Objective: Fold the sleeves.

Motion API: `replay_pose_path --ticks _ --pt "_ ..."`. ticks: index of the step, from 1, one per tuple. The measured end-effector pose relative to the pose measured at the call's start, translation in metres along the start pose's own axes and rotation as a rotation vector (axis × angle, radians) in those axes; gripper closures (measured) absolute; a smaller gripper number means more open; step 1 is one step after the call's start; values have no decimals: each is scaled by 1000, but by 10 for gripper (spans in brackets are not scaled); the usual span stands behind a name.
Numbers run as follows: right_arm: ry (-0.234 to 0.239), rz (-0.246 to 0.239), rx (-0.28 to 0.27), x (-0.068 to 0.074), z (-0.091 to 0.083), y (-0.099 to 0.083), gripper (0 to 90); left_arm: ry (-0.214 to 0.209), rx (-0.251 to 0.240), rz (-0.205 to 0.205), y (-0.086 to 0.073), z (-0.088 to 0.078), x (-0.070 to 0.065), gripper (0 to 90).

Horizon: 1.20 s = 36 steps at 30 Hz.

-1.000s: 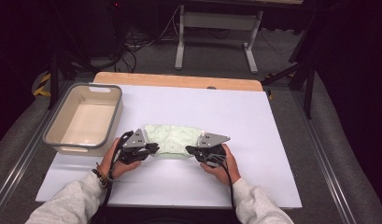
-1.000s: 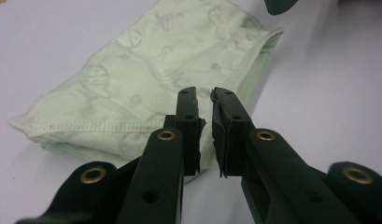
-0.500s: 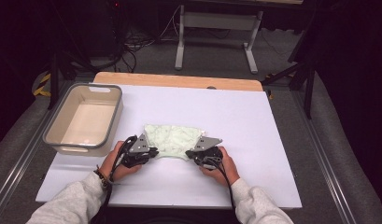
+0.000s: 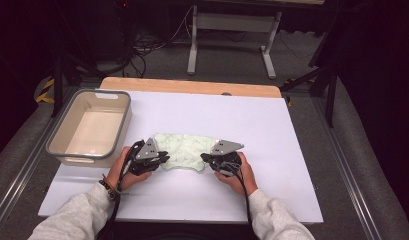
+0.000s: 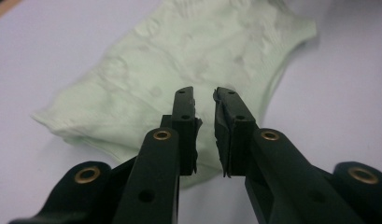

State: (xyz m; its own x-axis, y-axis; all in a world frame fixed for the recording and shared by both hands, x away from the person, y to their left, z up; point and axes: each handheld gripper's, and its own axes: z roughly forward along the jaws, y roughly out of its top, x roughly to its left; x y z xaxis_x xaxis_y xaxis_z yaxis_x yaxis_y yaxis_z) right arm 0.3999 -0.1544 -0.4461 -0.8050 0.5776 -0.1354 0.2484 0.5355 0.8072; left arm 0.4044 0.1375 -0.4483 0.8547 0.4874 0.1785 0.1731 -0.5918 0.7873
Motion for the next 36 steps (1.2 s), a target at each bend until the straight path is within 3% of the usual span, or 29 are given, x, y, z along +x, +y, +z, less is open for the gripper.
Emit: replay_pose_path --ticks 6,10,12,14,19,22,28,36 --pt "-22 -5 -41 -6 11 20 900 23 -38 -8 17 6 15 806" --pt "-20 7 -56 -10 28 36 895 44 -57 -56 15 20 26 787" --pt "-17 6 -50 -9 39 43 900 31 -36 -91 10 28 32 790" --pt "-25 -5 -28 -7 53 47 900 48 -13 -100 7 33 35 782" --pt "-45 -10 24 -6 71 45 900 100 -10 -117 3 34 37 755" --pt "-66 3 53 -10 76 40 900 122 20 -133 -1 38 39 749" --pt "-90 17 110 -15 80 34 900 154 31 -157 -5 37 39 721" --pt "-102 57 118 -28 71 28 900 166 31 -176 -7 36 39 682"
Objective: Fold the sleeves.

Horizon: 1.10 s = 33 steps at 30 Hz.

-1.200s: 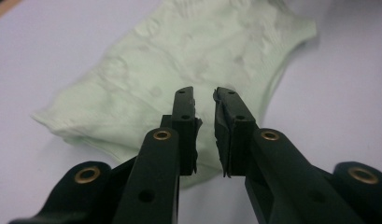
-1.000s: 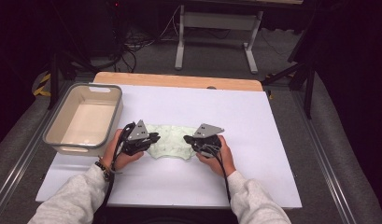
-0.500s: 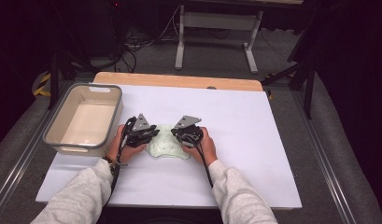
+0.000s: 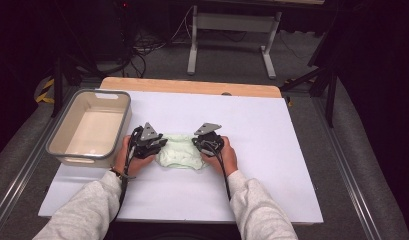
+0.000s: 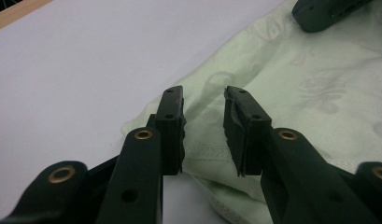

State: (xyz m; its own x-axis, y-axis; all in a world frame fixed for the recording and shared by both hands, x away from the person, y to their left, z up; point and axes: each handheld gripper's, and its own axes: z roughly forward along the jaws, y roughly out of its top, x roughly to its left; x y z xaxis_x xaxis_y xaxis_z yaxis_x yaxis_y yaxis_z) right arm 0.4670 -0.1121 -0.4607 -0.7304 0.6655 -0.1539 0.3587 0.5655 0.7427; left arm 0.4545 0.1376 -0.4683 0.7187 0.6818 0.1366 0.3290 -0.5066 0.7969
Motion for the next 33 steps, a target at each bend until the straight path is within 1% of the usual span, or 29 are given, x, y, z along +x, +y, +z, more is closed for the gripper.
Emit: replay_pose_path --ticks 1,2,5,8,10,12,14,15,16,17,18,20,21,23,26,28,30,33 --pt "0 6 1 -2 -1 -1 900 4 0 4 0 0 0 679" --pt "-4 11 1 -4 -2 -2 900 3 0 -2 0 0 0 670" --pt "-38 6 12 -9 -6 -7 900 3 -1 -2 0 0 0 665" --pt "-59 15 17 -16 -11 -12 900 1 -9 -7 0 -2 1 640" --pt "-66 12 17 -20 -14 -15 900 0 -40 -42 1 -5 2 562" --pt "-79 13 20 -24 -17 -17 900 34 -53 -49 1 -7 3 569" --pt "-82 25 19 -27 -19 -18 900 47 -74 -59 1 -9 5 579" --pt "-85 25 18 -28 -19 -19 900 50 -72 -54 1 -9 5 595" --pt "-87 26 18 -28 -20 -19 900 48 -61 -49 1 -7 5 615" --pt "-87 26 18 -28 -20 -19 900 48 -61 -49 1 -7 5 652" --pt "-93 25 15 -28 -20 -19 900 49 -45 -40 0 -6 5 652" --pt "-103 27 13 -29 -22 -19 900 66 -27 -23 1 -5 4 693" --pt "-102 27 13 -30 -22 -20 900 71 -17 -25 0 -4 4 700" --pt "-105 32 11 -31 -23 -20 900 72 -5 -21 0 -3 5 705" --pt "-119 34 6 -33 -25 -22 900 86 11 -8 0 -1 4 700" --pt "-140 35 4 -36 -27 -23 900 86 12 -16 0 -1 4 696" --pt "-140 51 3 -38 -27 -24 900 88 11 -17 0 -1 4 695" --pt "-147 47 3 -38 -27 -24 900 100 10 -8 1 -2 3 676"
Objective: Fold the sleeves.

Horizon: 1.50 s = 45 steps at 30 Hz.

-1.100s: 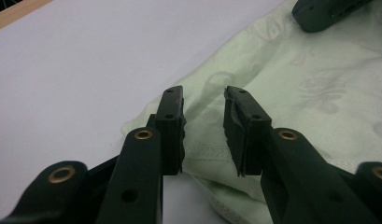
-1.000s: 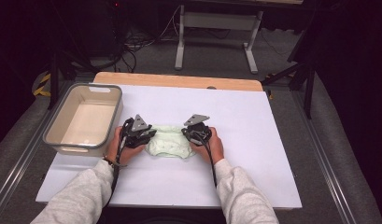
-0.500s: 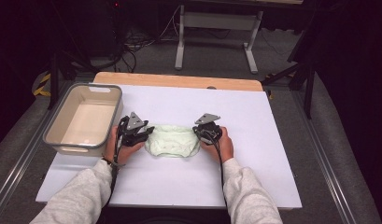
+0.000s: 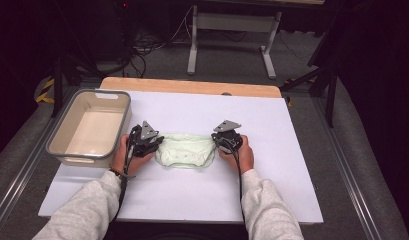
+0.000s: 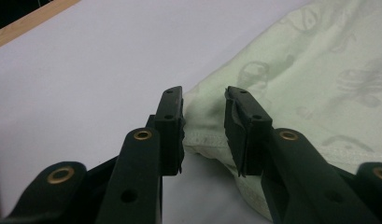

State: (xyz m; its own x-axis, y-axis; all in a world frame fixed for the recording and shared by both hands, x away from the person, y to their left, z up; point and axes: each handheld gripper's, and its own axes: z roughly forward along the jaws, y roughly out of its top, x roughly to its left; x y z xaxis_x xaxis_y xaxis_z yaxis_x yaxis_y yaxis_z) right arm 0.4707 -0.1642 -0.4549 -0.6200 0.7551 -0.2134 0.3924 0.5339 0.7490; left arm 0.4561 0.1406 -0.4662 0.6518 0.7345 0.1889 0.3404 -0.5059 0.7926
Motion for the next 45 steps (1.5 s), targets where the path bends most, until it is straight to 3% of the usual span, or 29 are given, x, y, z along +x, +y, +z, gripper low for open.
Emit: replay_pose_path --ticks 5,7,9,10,11,12,16,21,26,30,36,39,42,45 --pt "7 25 -60 1 -7 3 897 -26 -72 -16 3 -7 -1 637" --pt "54 35 -97 3 -10 5 897 -63 -81 4 4 -9 -2 666" --pt "110 27 -121 8 -12 7 897 -133 -75 42 4 -9 -5 737" --pt "136 14 -127 11 -12 8 897 -133 -75 42 4 -9 -5 761" --pt "138 -13 -123 15 -13 8 898 -135 -53 100 5 -9 -12 785" --pt "141 -23 -120 18 -13 8 898 -159 -52 110 5 -9 -14 807" --pt "172 -47 -85 25 -10 5 898 -194 -20 123 4 -6 -16 823" --pt "206 -65 -43 31 -8 0 894 -179 15 132 3 -4 -15 819" --pt "171 -94 -11 30 -10 -4 894 -179 28 124 2 -2 -15 805" --pt "165 -57 -6 21 -11 -9 900 -186 34 114 1 -1 -14 804" --pt "84 -33 -9 8 -15 -13 900 -186 35 109 1 -1 -13 804" --pt "85 -7 -9 5 -15 -15 900 -185 32 107 1 -1 -13 802" --pt "65 -14 -4 4 -16 -15 892 -176 22 106 1 -2 -13 792" --pt "63 0 -38 3 -19 -14 875 -160 5 102 2 -4 -13 736"
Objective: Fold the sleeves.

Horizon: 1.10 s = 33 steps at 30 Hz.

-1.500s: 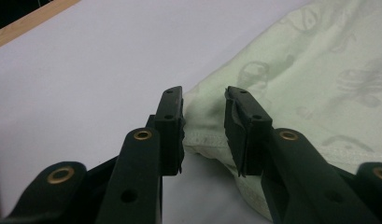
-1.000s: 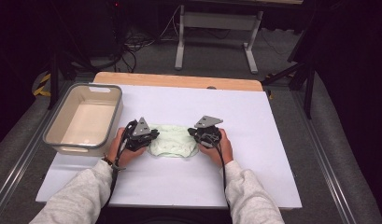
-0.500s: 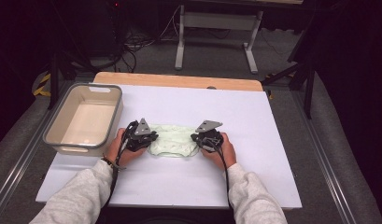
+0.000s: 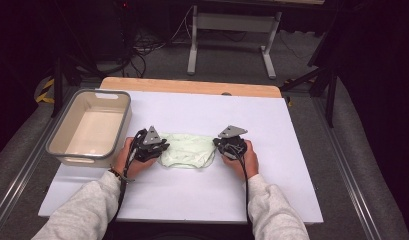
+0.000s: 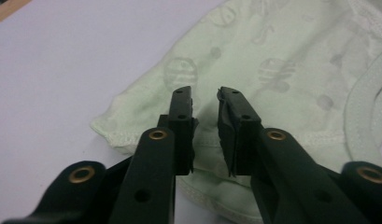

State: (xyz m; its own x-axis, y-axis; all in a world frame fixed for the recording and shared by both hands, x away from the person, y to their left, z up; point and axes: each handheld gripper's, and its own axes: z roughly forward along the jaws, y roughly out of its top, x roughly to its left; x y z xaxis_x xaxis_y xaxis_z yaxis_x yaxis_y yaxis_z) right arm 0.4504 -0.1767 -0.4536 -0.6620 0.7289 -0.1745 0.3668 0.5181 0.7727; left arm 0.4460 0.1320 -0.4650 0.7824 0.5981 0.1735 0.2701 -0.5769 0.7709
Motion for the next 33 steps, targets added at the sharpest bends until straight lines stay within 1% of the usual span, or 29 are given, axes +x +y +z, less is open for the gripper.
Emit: replay_pose_path --ticks 1,2,3,4,6,9,11,12,14,16,18,23,25,28,29,33 --pt "0 0 0 0 0 0 875 4 -1 -6 0 0 0 736" --pt "2 2 -5 0 0 0 875 11 -7 -1 1 -1 0 728" --pt "-2 1 -11 0 -1 1 875 10 -15 -4 1 -2 0 719" --pt "-5 0 -19 0 -2 1 872 14 -23 -10 1 -3 0 706" --pt "0 9 -41 0 -4 2 870 15 -35 -6 2 -5 0 697" --pt "3 8 -74 0 -9 4 864 17 -60 -8 4 -8 -1 673" --pt "2 5 -94 1 -11 6 850 16 -74 2 5 -11 -3 655" --pt "6 6 -102 2 -12 6 841 26 -76 7 6 -12 -3 652" --pt "7 7 -120 3 -15 7 841 31 -86 9 6 -13 -4 633" --pt "8 8 -137 3 -18 8 812 35 -96 8 7 -14 -4 607" --pt "2 8 -150 3 -21 8 795 34 -101 17 8 -15 -5 578" --pt "0 16 -185 3 -27 9 740 32 -131 21 10 -20 -8 521" --pt "-6 7 -196 4 -30 10 725 24 -143 20 10 -22 -8 509" --pt "-3 -1 -211 6 -32 10 671 26 -153 29 11 -24 -10 485" --pt "-6 -3 -211 6 -32 10 637 25 -159 25 12 -24 -10 472" --pt "-2 -7 -221 8 -34 10 572 25 -175 27 13 -27 -11 432"
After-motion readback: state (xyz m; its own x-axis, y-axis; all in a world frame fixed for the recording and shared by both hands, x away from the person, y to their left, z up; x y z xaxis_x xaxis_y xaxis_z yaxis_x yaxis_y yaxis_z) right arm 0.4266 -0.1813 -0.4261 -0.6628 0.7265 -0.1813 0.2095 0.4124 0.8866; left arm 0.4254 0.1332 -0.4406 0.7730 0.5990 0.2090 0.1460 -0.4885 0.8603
